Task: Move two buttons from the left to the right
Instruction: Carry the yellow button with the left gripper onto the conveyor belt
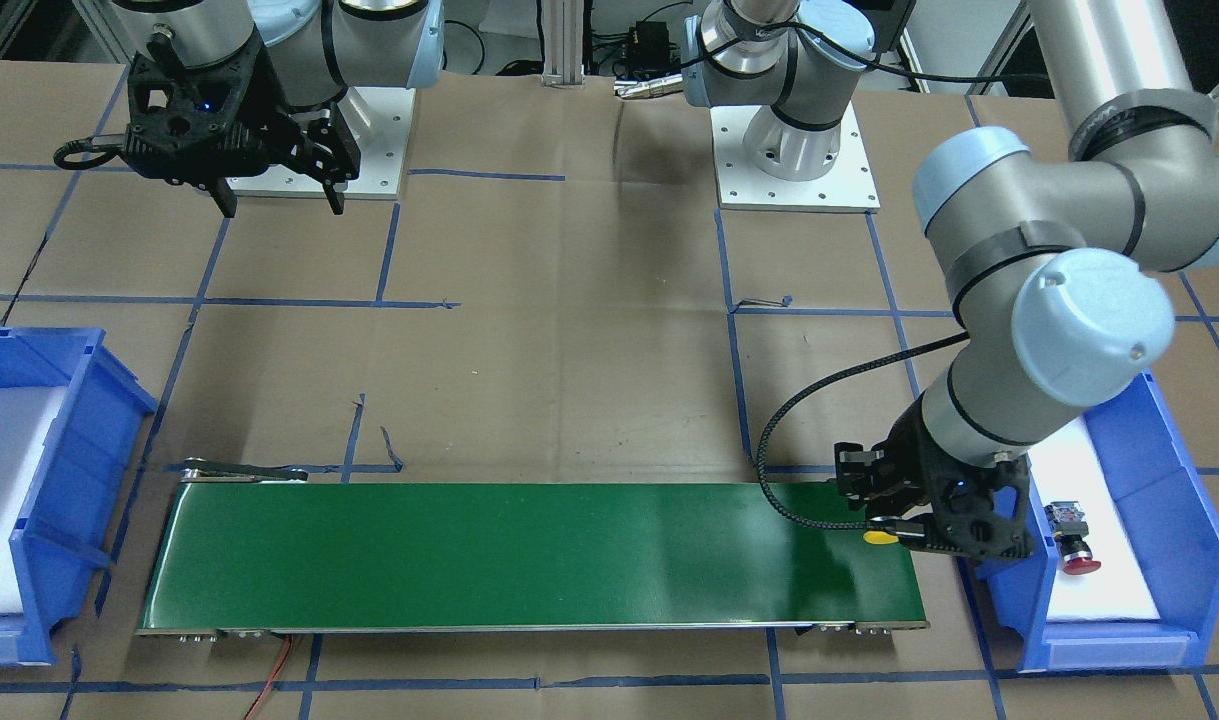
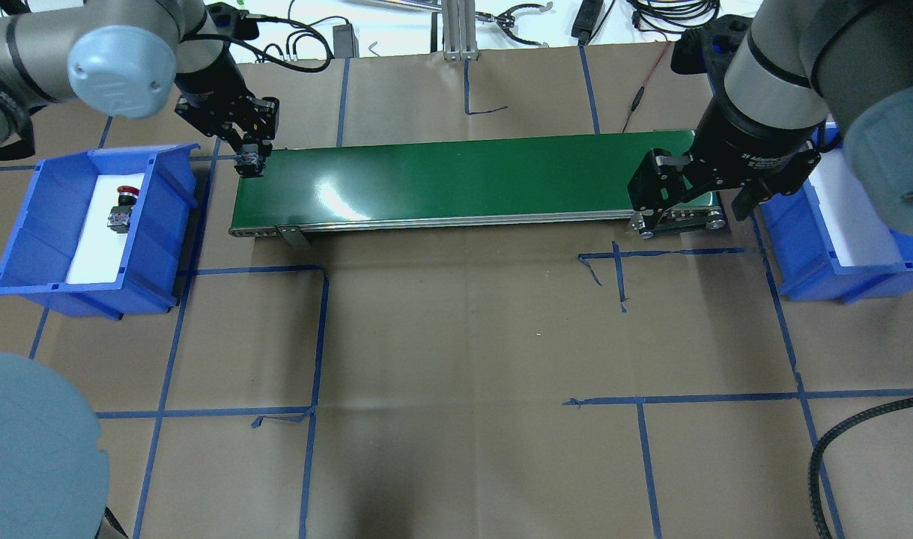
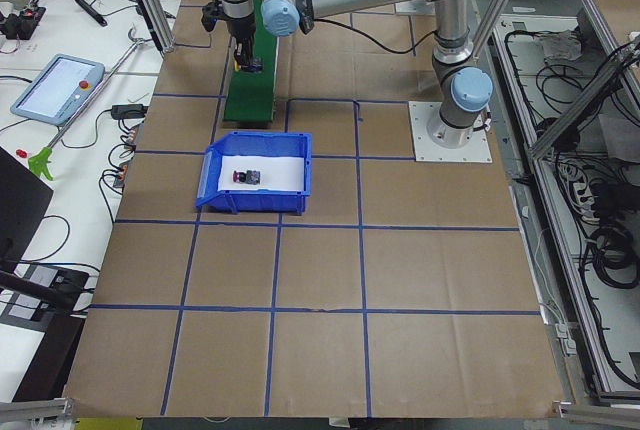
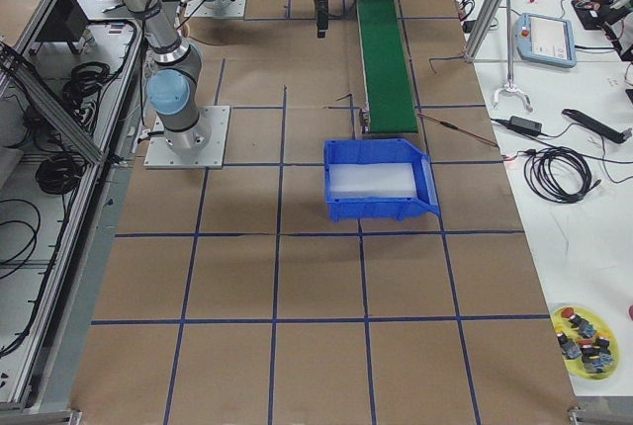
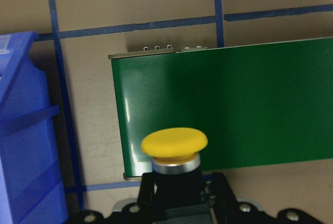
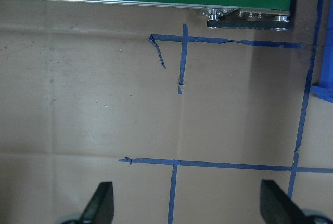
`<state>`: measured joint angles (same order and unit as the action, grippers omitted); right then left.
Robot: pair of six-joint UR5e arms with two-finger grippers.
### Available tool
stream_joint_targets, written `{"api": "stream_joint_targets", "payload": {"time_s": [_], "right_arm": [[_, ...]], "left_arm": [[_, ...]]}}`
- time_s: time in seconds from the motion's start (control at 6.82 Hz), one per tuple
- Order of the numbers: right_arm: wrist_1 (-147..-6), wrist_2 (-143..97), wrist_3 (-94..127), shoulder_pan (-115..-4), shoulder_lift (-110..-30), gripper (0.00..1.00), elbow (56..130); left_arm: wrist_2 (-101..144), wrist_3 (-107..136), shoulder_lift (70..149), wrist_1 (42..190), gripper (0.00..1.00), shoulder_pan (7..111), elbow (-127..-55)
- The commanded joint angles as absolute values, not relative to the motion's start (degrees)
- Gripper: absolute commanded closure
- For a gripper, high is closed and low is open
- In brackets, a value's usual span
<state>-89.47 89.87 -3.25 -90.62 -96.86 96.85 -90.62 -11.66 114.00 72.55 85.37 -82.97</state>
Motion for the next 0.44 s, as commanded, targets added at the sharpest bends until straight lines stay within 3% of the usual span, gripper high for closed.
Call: {"api": "stream_joint_targets", "payload": {"time_s": [0.0, 0.29], "right_arm": [[-89.5, 89.8, -3.2, -90.6, -96.9, 0.00, 96.9], [-89.5, 89.9, -3.3, -90.5, -96.9, 0.00, 96.9]], "left_arm": [[-90.7, -11.7, 116.4, 62.4, 1.00, 87.1, -89.1], [-90.6, -11.7, 117.1, 59.9, 1.00, 87.1, -90.5]]}}
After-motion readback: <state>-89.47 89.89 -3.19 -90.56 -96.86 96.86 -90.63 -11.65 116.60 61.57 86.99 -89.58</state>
